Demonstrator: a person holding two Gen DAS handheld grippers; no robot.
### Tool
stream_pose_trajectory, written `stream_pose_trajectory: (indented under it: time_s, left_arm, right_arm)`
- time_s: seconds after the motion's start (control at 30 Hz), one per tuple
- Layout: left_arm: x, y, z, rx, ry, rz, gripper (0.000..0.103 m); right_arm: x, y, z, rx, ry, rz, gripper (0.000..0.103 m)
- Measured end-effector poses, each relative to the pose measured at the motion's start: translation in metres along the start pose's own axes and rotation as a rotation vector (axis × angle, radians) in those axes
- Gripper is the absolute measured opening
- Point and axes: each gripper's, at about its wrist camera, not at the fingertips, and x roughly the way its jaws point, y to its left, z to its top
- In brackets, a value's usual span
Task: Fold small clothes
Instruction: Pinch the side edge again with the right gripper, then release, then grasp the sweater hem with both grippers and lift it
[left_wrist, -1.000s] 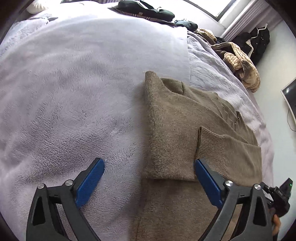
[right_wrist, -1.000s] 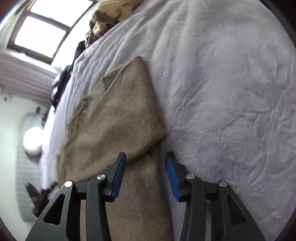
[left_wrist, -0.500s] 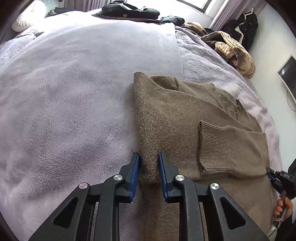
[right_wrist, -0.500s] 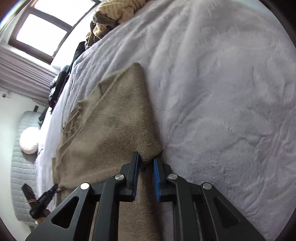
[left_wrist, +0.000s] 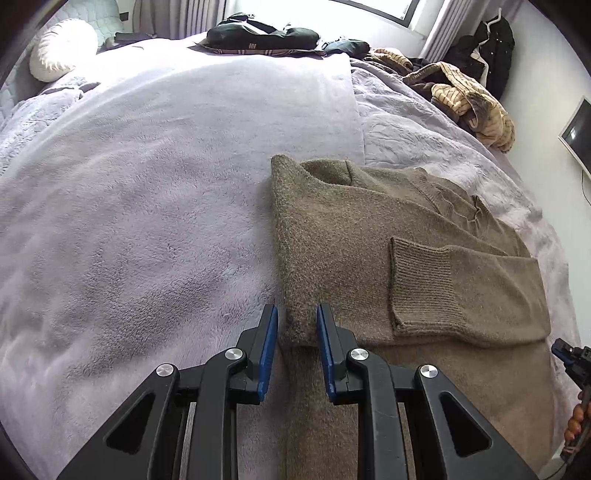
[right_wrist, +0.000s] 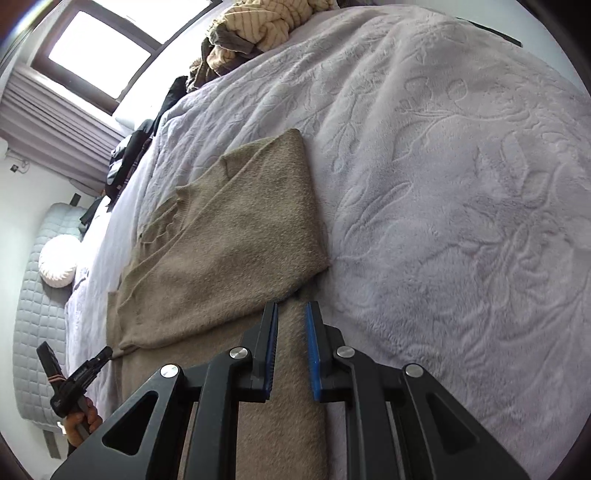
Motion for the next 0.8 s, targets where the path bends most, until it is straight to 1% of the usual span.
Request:
stream_pose_trajectory:
  time_s: [0.1,0.13,0.2,0.23,0.27,0.3,0.33,0.37,0.4,0.43,0.5,0.53,0.6,0.7,0.73,0.8]
  left_arm:
    - [-0.006,-0.004,-0.005,0.016,0.009,0.028,0.024]
    - [-0.008,-0.006,-0.007,0.021,0.013,0.033,0.024]
    - [-0.014,-0.008,-0.014,0.032,0.019,0.032,0.024]
    - [-0.016,-0.009,-0.017,0.037,0.021,0.032,0.024]
    - [-0.019,-0.011,-0.021,0.043,0.023,0.034,0.024]
    - [-0.021,-0.012,-0.024,0.047,0.024,0.041,0.028]
    - [-0.023,-0.014,-0.029,0.052,0.026,0.055,0.057]
    - [-0.028,-0.014,-0.034,0.054,0.014,0.079,0.090]
    - [-0.033,-0.015,-0.038,0.055,-0.011,0.088,0.094]
    - [-0.039,-0.016,-0.042,0.065,-0.034,0.092,0.094]
    - [-0.044,-0.020,-0.049,0.093,-0.030,0.098,0.094]
    - [-0.047,-0.021,-0.053,0.099,-0.028,0.099,0.094]
    - [-0.053,-0.023,-0.059,0.104,-0.027,0.092,0.094]
    - [-0.059,-0.025,-0.068,0.106,-0.023,0.084,0.094]
    - [-0.061,-0.025,-0.071,0.107,-0.021,0.083,0.094]
    - [-0.063,-0.026,-0.076,0.110,-0.017,0.084,0.094]
  right_arm:
    - [-0.003,0.005,-0.007,-0.012,0.011,0.013,0.017]
    - [-0.003,0.008,-0.009,-0.017,0.018,0.015,0.019]
    - [-0.004,0.013,-0.016,-0.030,0.031,0.019,0.029]
    - [-0.005,0.016,-0.020,-0.038,0.036,0.020,0.039]
    - [-0.007,0.018,-0.025,-0.044,0.036,0.021,0.046]
    - [-0.008,0.020,-0.028,-0.051,0.035,0.023,0.048]
    - [-0.010,0.022,-0.031,-0.057,0.035,0.025,0.049]
    - [-0.012,0.025,-0.036,-0.067,0.038,0.029,0.049]
    - [-0.013,0.026,-0.039,-0.072,0.040,0.031,0.049]
    - [-0.014,0.028,-0.042,-0.079,0.043,0.033,0.050]
    - [-0.016,0.030,-0.048,-0.089,0.049,0.035,0.052]
    - [-0.017,0.030,-0.051,-0.094,0.051,0.035,0.056]
    - [-0.020,0.031,-0.057,-0.108,0.055,0.038,0.059]
    - [-0.024,0.037,-0.065,-0.142,0.052,0.045,0.071]
    - [-0.026,0.040,-0.068,-0.157,0.048,0.045,0.081]
    - [-0.031,0.046,-0.075,-0.190,0.041,0.050,0.081]
